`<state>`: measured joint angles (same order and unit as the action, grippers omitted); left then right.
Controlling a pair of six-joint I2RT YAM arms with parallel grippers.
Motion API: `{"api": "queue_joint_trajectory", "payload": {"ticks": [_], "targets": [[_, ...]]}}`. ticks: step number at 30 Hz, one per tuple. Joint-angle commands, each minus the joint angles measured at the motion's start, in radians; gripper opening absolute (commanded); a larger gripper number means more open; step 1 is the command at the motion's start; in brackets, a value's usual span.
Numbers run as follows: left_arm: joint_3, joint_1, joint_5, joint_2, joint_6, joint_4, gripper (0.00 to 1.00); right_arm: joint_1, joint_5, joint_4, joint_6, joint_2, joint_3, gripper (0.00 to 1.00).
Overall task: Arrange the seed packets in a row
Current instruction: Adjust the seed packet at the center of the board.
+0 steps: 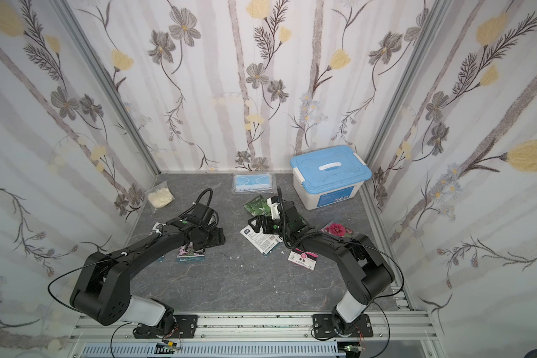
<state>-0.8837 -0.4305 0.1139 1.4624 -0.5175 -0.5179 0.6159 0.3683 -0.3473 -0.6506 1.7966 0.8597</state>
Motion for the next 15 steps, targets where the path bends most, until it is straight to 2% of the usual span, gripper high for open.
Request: {"api": "queue_joint_trajectory", "payload": {"ticks": [1, 15], "targets": [[0.043, -0.002, 0.043, -0.005, -0.026, 0.110, 0.79, 0.000, 0.023, -0.071, -0.005, 0.006, -0.001, 0.99], [0.058, -0.002, -0.031, 0.100, -0.048, 0.149, 0.79, 0.001, 0.026, -0.089, -0.012, 0.039, -0.004, 0.99]]}}
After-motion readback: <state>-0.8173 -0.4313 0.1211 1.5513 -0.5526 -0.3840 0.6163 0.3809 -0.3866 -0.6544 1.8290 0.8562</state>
